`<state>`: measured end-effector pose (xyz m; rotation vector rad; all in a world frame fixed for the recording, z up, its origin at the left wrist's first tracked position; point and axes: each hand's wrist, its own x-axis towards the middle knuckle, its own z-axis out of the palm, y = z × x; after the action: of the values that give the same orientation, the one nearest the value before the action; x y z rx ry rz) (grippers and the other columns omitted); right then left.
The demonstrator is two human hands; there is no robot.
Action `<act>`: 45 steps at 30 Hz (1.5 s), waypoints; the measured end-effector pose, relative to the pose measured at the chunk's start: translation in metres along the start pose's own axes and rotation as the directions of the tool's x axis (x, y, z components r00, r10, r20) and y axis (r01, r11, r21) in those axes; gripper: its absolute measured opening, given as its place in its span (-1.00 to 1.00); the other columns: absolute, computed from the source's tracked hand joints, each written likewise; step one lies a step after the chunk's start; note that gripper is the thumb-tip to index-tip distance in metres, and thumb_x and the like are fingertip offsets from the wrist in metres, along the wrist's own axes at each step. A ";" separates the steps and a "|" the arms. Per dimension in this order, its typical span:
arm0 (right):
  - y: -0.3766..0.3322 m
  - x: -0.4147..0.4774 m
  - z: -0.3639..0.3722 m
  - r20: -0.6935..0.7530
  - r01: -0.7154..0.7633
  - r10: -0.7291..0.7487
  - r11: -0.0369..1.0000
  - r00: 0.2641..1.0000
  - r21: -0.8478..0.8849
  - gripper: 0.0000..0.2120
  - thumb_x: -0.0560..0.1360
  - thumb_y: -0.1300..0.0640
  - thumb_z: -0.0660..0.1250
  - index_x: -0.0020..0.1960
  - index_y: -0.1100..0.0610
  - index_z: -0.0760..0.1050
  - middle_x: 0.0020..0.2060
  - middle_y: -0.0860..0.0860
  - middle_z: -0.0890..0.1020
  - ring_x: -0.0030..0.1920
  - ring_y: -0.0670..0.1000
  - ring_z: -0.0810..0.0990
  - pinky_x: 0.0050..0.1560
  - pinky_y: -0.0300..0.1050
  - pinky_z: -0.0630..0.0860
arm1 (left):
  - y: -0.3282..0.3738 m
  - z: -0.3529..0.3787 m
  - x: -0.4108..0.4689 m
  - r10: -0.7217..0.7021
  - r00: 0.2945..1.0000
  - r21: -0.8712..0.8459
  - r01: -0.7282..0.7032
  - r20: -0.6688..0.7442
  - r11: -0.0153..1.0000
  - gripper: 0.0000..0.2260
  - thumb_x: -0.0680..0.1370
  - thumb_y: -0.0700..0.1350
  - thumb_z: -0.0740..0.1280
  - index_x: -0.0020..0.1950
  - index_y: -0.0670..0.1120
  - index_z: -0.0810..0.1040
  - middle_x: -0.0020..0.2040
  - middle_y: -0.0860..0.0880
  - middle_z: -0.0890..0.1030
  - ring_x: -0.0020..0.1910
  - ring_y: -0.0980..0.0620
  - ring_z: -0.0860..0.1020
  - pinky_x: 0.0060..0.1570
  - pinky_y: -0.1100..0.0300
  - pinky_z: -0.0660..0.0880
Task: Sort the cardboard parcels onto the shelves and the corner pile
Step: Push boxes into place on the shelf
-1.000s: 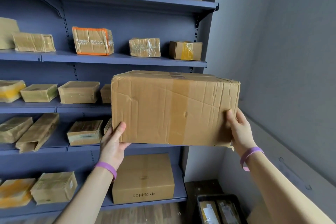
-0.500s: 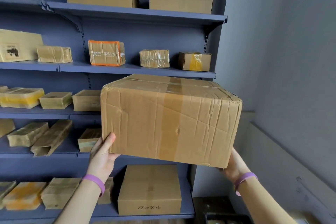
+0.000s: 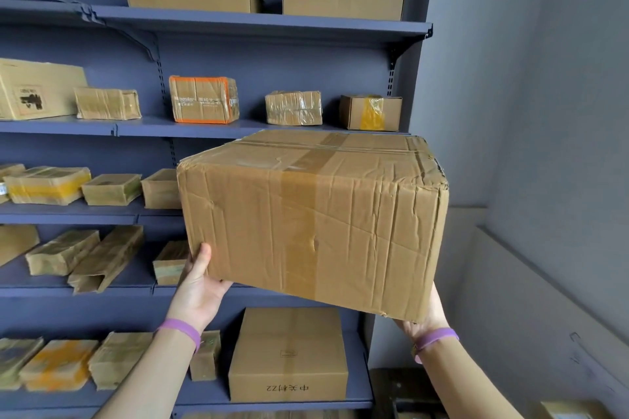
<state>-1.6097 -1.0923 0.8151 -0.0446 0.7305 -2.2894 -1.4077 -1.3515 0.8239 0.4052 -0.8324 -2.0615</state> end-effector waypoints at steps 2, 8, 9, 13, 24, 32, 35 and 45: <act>0.003 -0.003 0.002 0.002 -0.002 0.002 1.000 1.000 -0.014 -0.66 0.63 -0.20 0.15 0.11 0.02 0.54 -0.24 0.01 0.71 -0.29 0.04 0.72 -0.37 -0.06 0.63 | -0.003 0.007 -0.003 -0.028 1.000 -0.028 0.028 0.000 0.999 -0.43 0.44 0.09 0.38 0.44 0.05 0.41 0.35 -0.03 0.55 0.36 -0.05 0.48 0.34 -0.05 0.44; 0.008 -0.008 0.019 0.110 0.048 -0.037 0.994 0.993 -0.099 -0.55 0.58 -0.31 0.13 0.17 -0.02 0.58 -0.03 0.00 0.73 -0.09 0.03 0.73 -0.17 -0.06 0.67 | -0.031 0.043 -0.015 -0.180 0.977 -0.185 0.199 0.115 0.962 -0.41 0.45 0.21 0.30 0.38 -0.10 0.46 0.28 -0.18 0.60 0.28 -0.21 0.56 0.35 -0.23 0.39; 0.010 -0.008 0.021 0.120 0.050 -0.037 0.993 0.992 -0.105 -0.52 0.56 -0.34 0.14 0.21 -0.03 0.57 0.03 0.00 0.72 -0.02 0.04 0.72 -0.12 -0.05 0.66 | -0.036 0.048 -0.019 -0.195 0.971 -0.189 0.220 0.141 0.957 -0.40 0.45 0.22 0.30 0.37 -0.11 0.47 0.27 -0.19 0.61 0.24 -0.22 0.59 0.30 -0.24 0.43; 0.018 -0.002 0.026 0.127 0.082 -0.063 0.985 0.990 -0.151 -0.38 0.50 -0.42 0.13 0.38 -0.06 0.49 0.26 0.02 0.62 0.23 0.09 0.62 0.16 0.04 0.56 | -0.050 0.067 -0.029 -0.223 0.957 -0.202 0.260 0.188 0.944 -0.14 0.12 0.20 0.64 0.34 -0.09 0.52 0.26 -0.19 0.62 0.18 -0.22 0.62 0.28 -0.28 0.39; 0.028 -0.001 0.033 0.322 0.083 -0.028 0.984 0.946 -0.158 -0.06 0.23 -0.18 0.64 0.49 0.08 0.37 0.40 0.15 0.48 0.41 0.19 0.45 0.40 0.24 0.37 | -0.031 0.055 -0.007 -0.178 0.983 -0.197 0.181 0.036 0.964 -0.26 0.33 0.40 0.36 0.41 0.05 0.48 0.27 -0.11 0.62 0.27 -0.18 0.55 0.09 -0.20 0.52; 0.004 0.013 0.056 0.280 0.058 -0.045 0.998 0.959 -0.039 -0.25 0.39 -0.40 0.18 0.42 0.04 0.45 0.29 0.10 0.59 0.18 0.13 0.64 0.04 0.06 0.64 | -0.012 0.043 -0.003 -0.171 0.984 -0.190 0.176 0.041 0.966 -0.46 0.42 0.44 0.26 0.13 0.09 0.69 0.10 -0.08 0.70 0.21 -0.15 0.57 0.03 -0.13 0.51; 0.004 0.016 0.057 0.286 0.081 -0.061 0.995 0.956 -0.056 -0.21 0.22 -0.35 0.50 0.32 0.07 0.57 0.33 0.11 0.56 0.27 0.13 0.58 0.28 0.12 0.52 | -0.009 0.035 -0.003 -0.207 0.978 -0.177 0.208 0.022 0.962 -0.41 0.39 0.45 0.31 0.25 0.10 0.60 0.19 -0.11 0.66 0.25 -0.20 0.54 0.09 -0.17 0.50; 0.022 0.013 0.057 0.199 0.113 -0.127 0.990 0.972 0.082 -0.43 0.56 -0.26 0.19 0.34 0.13 0.52 0.24 0.13 0.62 0.18 0.13 0.64 0.12 0.10 0.61 | 0.000 0.055 -0.017 -0.256 0.963 -0.098 0.263 0.081 0.960 -0.47 0.51 0.33 0.27 0.28 -0.01 0.59 0.18 -0.10 0.67 0.26 -0.14 0.56 0.24 -0.12 0.46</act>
<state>-1.5921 -1.1415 0.8495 -0.2944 0.5534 -2.3798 -1.4278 -1.3146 0.8639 0.4047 -0.7334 -2.3641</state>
